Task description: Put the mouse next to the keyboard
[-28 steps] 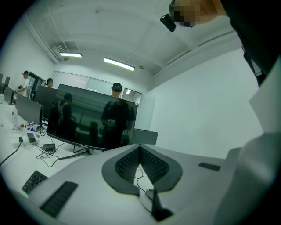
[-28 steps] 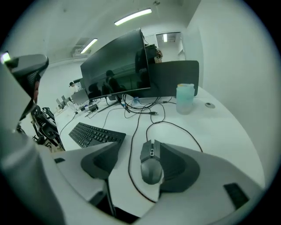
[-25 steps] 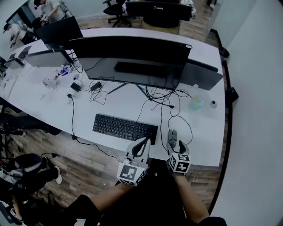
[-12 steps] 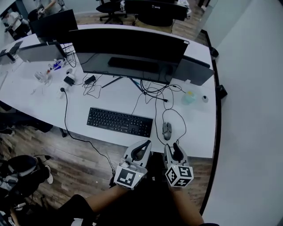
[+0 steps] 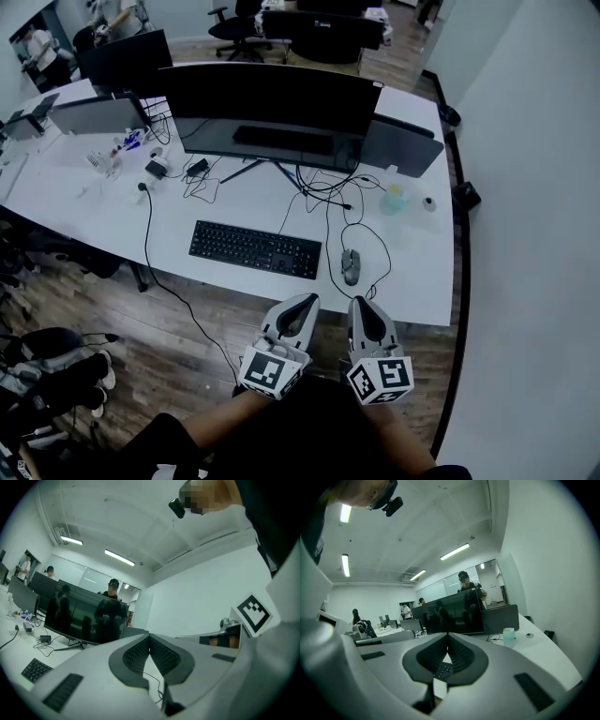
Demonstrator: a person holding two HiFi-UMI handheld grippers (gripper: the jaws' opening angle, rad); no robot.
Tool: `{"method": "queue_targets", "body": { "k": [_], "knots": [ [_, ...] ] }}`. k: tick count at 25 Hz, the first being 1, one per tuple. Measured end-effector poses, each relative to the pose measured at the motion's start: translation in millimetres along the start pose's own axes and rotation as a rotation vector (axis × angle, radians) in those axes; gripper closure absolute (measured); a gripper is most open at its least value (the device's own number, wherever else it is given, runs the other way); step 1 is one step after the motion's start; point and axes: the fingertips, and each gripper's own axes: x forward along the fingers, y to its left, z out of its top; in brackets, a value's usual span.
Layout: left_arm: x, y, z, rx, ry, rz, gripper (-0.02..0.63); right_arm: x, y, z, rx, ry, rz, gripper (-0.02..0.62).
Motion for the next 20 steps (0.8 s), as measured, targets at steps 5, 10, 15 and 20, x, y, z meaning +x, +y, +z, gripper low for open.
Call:
{"method": "queue_targets", "body": {
  "k": [5,10,15,20],
  "knots": [
    [-25,-49,5,0.001,-0.028,0.039,0.603,-55,9,7,-0.034,-0.045,0.034,0.575],
    [-51,-106,2,0.011,-0.044,0.037,0.603,-117,11,4,-0.057,-0.080,0.044,0.575],
    [-80,-169,-6,0.037,-0.052,0.038,0.603,-177,6,-3,-0.075,-0.107,0.039,0.577],
    [-106,-214,-16,0.062,-0.058,0.042,0.603,-224,7,-13,-0.101,-0.126,0.016,0.577]
  ]
}}
